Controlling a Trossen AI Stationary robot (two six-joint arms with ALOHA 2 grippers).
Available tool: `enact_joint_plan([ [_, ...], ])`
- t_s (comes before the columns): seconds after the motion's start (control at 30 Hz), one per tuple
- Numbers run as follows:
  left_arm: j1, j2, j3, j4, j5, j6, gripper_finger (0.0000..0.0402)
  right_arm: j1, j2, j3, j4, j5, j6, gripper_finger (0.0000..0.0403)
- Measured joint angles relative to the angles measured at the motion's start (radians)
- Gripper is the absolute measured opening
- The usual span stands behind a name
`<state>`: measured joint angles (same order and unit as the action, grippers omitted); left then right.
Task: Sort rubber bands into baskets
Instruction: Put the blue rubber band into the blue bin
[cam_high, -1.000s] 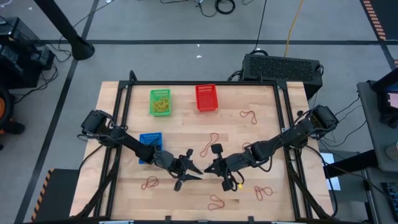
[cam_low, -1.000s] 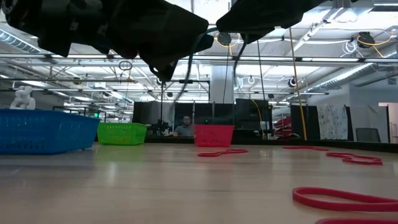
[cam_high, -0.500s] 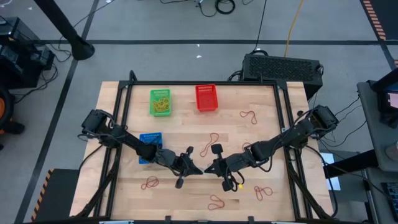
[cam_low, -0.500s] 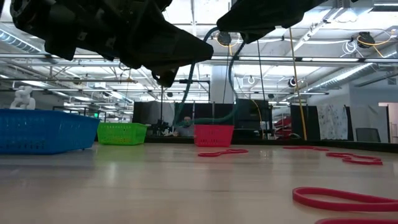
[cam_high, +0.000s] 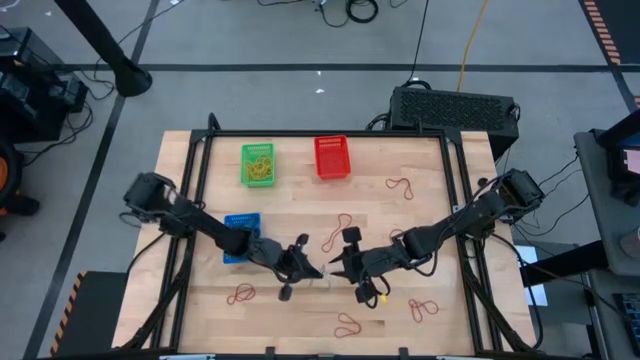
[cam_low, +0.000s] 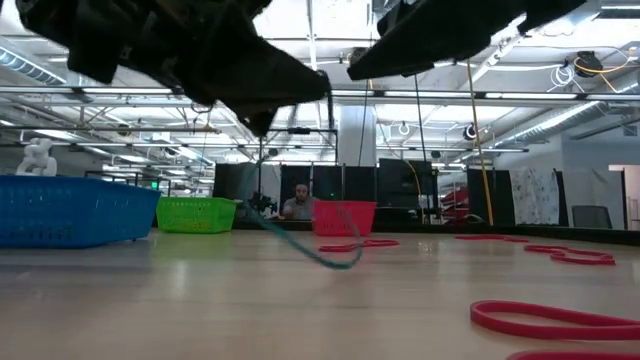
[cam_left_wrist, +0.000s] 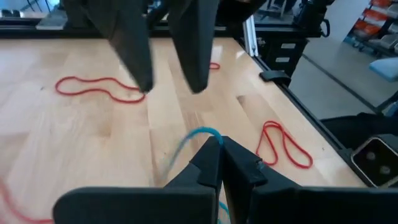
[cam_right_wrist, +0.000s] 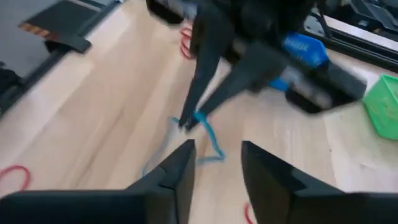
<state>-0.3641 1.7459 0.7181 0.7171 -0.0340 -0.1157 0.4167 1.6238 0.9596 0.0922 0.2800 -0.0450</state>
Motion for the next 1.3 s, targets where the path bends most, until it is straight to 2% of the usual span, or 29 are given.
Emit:
enact_joint_plan([
  [0.13, 0.0, -0.151, 0.0, -0.278, -0.046, -0.001, 0.0011, -0.005, 0.0, 0.0, -0.063, 0.004, -0.031, 0.015],
  [0.3, 0.0, -0.416, 0.0, -0.73, -0.217, -0.063, 0.0011, -0.013, 0.0, 0.0, -0.136, 0.006, -0.094, 0.0161],
  [0.37, 0.0, -0.52, 0.0, -0.909, -0.274, -0.129, 0.0011, -0.025, 0.0, 0.0, -0.151, 0.005, -0.101, 0.016],
  [0.47, 0.001, -0.677, 0.0, -1.125, -0.303, -0.268, 0.0011, -0.05, 0.0, 0.0, -0.191, 0.007, -0.114, 0.0155],
  [0.67, -0.022, -0.892, 0.0, -1.426, -0.306, -0.537, 0.0011, -0.123, 0.0, -0.021, -0.235, 0.007, -0.116, 0.0144],
  [0.8, -0.032, -0.928, 0.0, -1.529, -0.304, -0.682, 0.0011, -0.163, 0.0, -0.053, -0.239, 0.007, -0.067, 0.0139],
  [0.9, -0.04, -0.915, -0.007, -1.554, -0.265, -0.759, 0.0011, -0.175, 0.0, -0.078, -0.247, 0.003, -0.036, 0.0137],
  [1.3, -0.053, -0.797, -0.013, -1.627, -0.085, -0.903, 0.0011, -0.172, 0.0, -0.092, -0.246, 0.003, -0.014, 0.0137],
])
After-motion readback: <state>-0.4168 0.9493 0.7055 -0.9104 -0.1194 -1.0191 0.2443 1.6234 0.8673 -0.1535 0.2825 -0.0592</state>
